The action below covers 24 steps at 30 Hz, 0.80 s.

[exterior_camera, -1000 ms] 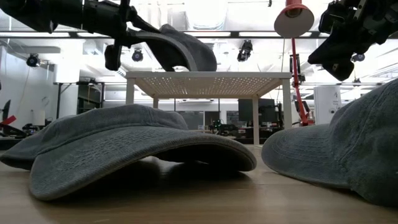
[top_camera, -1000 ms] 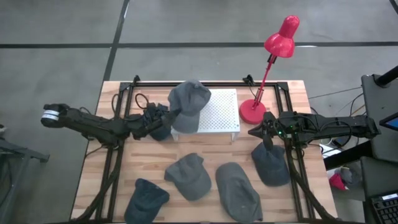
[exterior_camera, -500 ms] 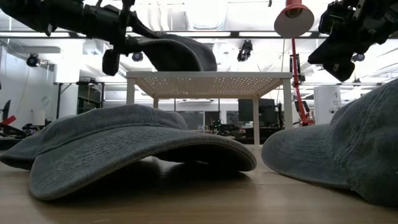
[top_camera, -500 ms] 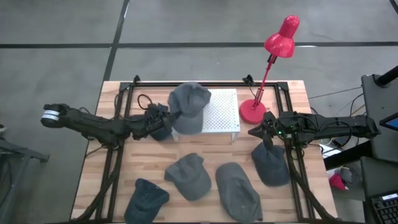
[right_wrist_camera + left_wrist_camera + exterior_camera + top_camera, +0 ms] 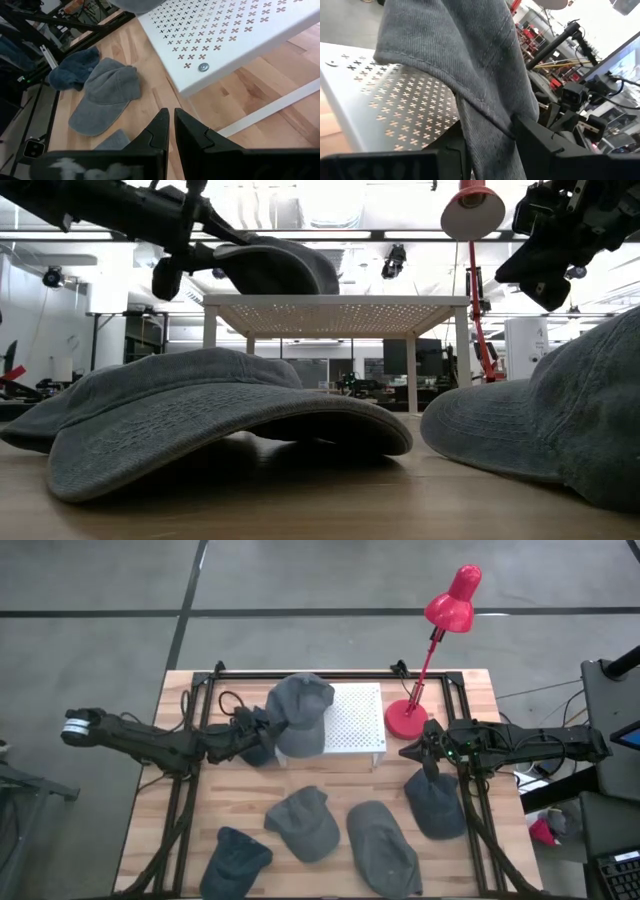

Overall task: Pick & Place hat
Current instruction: Put the top left gray cap on the shelf

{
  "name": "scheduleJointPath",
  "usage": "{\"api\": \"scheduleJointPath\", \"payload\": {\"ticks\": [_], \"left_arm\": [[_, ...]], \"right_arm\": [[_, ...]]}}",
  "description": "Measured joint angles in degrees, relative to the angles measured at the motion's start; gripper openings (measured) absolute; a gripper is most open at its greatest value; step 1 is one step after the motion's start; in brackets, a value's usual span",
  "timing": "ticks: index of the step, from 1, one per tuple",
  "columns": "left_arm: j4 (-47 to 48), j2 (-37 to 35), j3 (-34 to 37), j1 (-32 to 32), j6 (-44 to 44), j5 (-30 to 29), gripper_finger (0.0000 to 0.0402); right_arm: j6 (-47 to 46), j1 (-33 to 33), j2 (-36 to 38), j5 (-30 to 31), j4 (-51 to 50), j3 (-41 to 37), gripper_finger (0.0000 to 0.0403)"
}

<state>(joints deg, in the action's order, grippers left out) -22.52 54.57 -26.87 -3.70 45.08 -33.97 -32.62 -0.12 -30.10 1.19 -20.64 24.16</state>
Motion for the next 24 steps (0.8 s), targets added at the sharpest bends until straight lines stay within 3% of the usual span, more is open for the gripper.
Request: {"api": "scheduleJointPath", "payload": {"ticks": [24], "left_arm": [[8.4, -1.0, -0.1, 7.4, 3.4, 14.7, 0.0127]], "right_arm": [[-0.4, 0.0, 0.0, 0.0, 0.0, 0.0, 0.0027]]}}
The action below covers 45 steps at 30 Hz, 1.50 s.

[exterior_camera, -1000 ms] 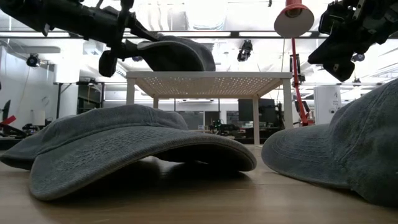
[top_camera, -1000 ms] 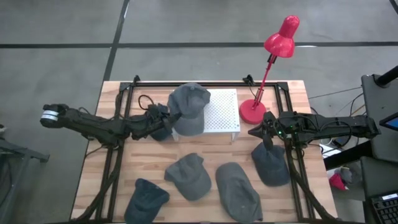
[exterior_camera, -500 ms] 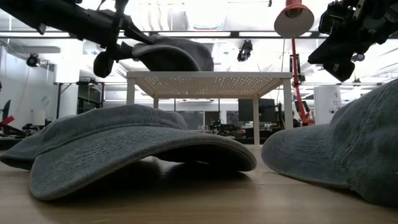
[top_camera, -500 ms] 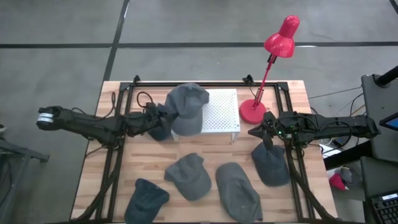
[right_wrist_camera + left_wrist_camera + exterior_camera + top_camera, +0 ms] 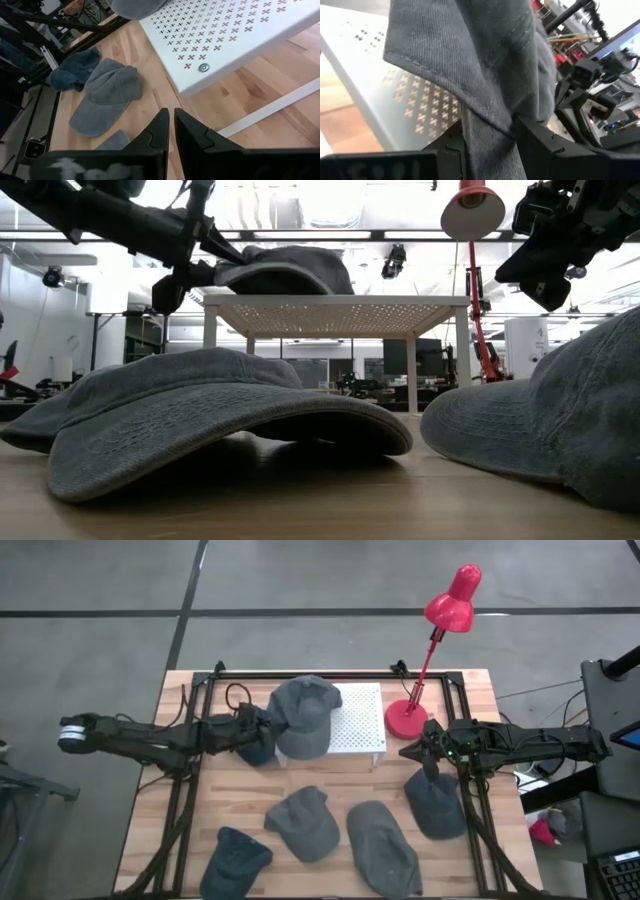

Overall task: Pick & Place hat
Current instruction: Put the top left gray cap on the shelf

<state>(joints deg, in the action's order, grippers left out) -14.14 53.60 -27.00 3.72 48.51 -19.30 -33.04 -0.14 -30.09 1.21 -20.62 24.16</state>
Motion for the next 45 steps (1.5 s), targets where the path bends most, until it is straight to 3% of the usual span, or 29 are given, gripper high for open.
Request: {"api": "scheduleJointPath", "payload": {"ticks": [11, 25, 32, 45], "left_arm": [[0.6, -1.1, -0.5, 2.3, -2.4, 5.1, 0.0131], [0.9, -1.1, -1.1, 3.7, -3.3, 8.4, 0.0196], [0.9, -2.6, -1.2, 6.9, -1.2, 17.3, 0.0206], [5.0, -4.7, -1.3, 9.1, -0.2, 17.6, 0.0206]], "right_arm": [[0.0, 0.0, 0.0, 0.0, 0.0, 0.0, 0.0027], [0.0, 0.0, 0.0, 0.0, 0.0, 0.0, 0.0027], [0.0, 0.0, 0.0, 0.0, 0.0, 0.0, 0.0027], [0.0, 0.0, 0.0, 0.0, 0.0, 0.0, 0.0027]]}}
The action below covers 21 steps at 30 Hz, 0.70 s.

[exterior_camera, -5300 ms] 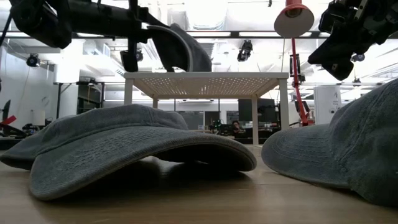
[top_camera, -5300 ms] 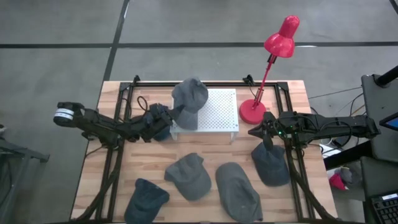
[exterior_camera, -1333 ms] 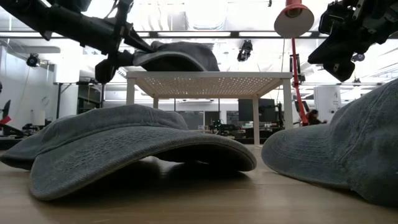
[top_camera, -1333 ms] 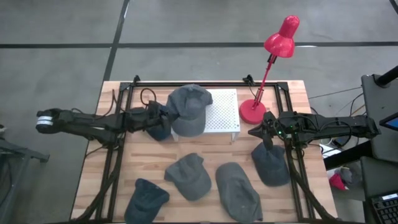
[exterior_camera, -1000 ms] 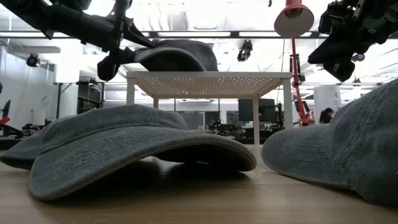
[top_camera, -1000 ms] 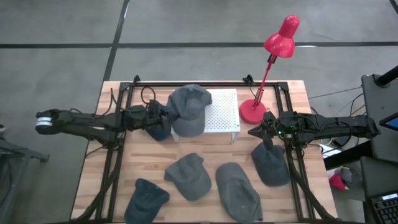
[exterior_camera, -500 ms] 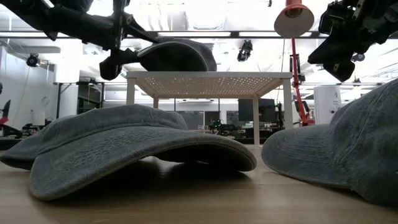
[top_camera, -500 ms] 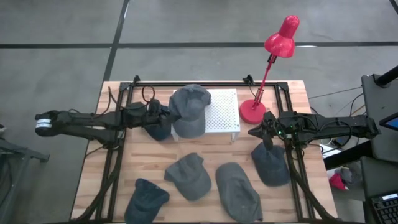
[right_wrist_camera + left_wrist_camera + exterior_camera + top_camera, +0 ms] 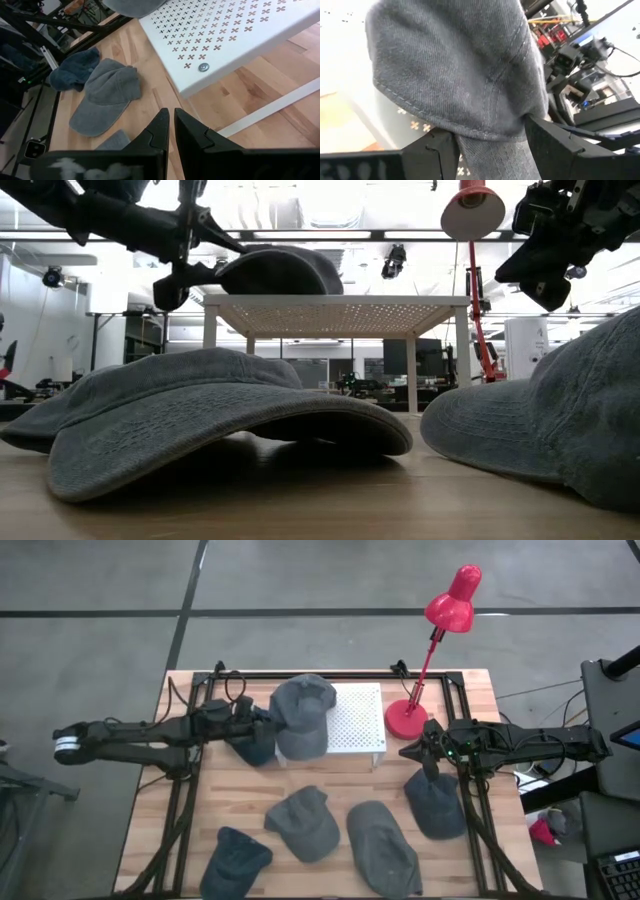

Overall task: Pick & Place hat
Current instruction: Put the top left gray cap on the shelf

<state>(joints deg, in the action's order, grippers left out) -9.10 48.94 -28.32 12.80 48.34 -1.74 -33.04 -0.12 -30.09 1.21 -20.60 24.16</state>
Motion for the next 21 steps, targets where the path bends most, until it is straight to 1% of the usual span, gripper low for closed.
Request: {"api": "scheduleJointPath", "payload": {"ticks": [6, 9, 12, 17, 21], "left_arm": [[-0.3, 2.2, -0.8, 0.0, 1.5, 0.6, 0.0206], [0.7, 3.4, -2.7, 0.1, -0.3, 1.1, 0.0206], [4.5, 3.8, -5.1, 1.2, -3.6, 1.5, 0.0206], [15.5, 3.8, -8.8, 2.7, -6.1, 1.9, 0.0206], [16.8, 5.0, -10.7, 2.7, -8.9, 2.1, 0.0206]], "right_arm": [[0.0, 0.0, 0.0, 0.0, 0.0, 0.0, 0.0027], [0.0, 0.0, 0.0, 0.1, 0.0, 0.2, 0.0027], [0.0, 0.0, 0.0, 0.1, 0.0, 0.3, 0.0027], [0.0, 0.0, 0.0, 0.3, 0.0, 0.3, 0.0027], [0.0, 0.0, 0.0, 0.3, 0.0, 0.3, 0.0027]]}}
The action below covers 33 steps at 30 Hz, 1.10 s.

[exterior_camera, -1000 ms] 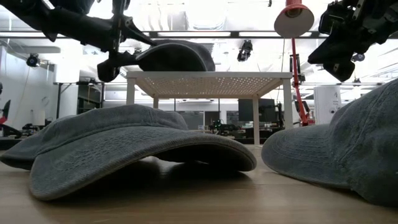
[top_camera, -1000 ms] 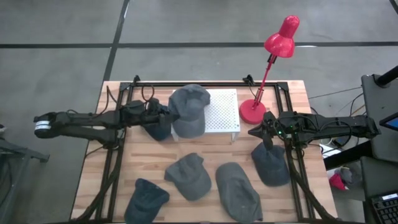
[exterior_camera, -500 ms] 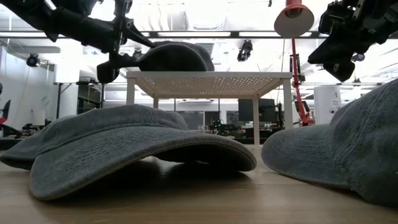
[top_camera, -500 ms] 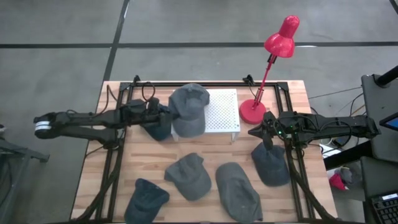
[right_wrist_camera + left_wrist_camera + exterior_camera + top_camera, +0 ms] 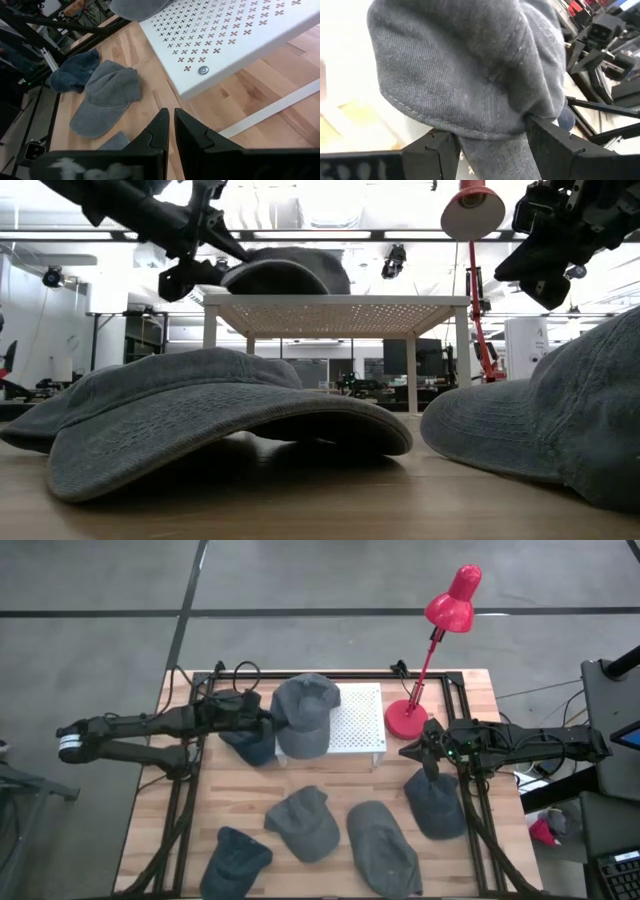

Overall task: Pick & Place hat
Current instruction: Put the top left gray cap on the shelf

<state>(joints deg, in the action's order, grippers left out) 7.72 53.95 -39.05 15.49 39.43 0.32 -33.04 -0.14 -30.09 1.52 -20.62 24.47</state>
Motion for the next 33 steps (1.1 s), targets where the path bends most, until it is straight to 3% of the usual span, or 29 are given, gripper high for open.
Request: {"api": "scheduleJointPath", "payload": {"ticks": [7, 13, 25, 33], "left_arm": [[3.4, 3.3, -4.3, 0.0, -8.0, 0.0, 0.0206], [9.7, 4.6, -6.6, 0.1, -7.4, -0.4, 0.0206], [10.0, 4.0, -7.5, 0.0, -5.8, -1.1, 0.0206], [9.9, 4.0, -7.5, 0.0, -4.1, -5.2, 0.0206]], "right_arm": [[0.0, 0.0, 0.0, 0.0, 0.0, 0.0, 0.0027], [0.0, 0.0, 0.0, 0.0, 0.0, 0.4, 0.0027], [0.0, 0.0, 0.0, 0.0, 0.0, 0.4, 0.0027], [0.0, 0.0, 0.0, 0.0, 0.0, 0.4, 0.0027]]}}
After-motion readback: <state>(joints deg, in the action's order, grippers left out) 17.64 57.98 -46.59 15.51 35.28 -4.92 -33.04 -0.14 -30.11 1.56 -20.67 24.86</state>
